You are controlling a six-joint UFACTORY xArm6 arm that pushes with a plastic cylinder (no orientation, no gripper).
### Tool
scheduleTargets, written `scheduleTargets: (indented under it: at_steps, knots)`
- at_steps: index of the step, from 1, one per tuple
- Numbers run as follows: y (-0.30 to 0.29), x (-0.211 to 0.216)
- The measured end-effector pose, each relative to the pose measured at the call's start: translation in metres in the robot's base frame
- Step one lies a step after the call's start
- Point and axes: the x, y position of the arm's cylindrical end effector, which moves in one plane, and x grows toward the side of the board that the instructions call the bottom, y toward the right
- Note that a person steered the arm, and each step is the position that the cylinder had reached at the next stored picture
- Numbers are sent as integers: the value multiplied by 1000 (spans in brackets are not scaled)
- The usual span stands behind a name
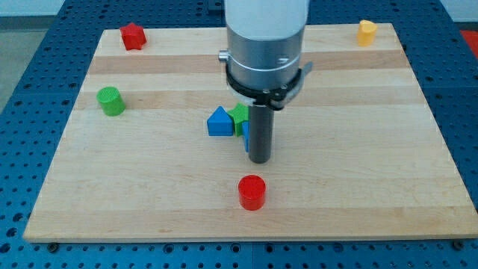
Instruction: Put the red circle underneath the blue cube
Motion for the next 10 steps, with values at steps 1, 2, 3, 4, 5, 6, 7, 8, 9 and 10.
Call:
scheduleTargets:
  at_steps: [1,2,3,4,5,6,7,8,9,10]
  knots:
    - [-7,-4]
    - [11,14]
    - [46,44]
    - [57,84]
    - [43,109]
    - [-10,104]
    - [-19,66]
    - [-25,28]
    - [-25,25]
    - [-5,40]
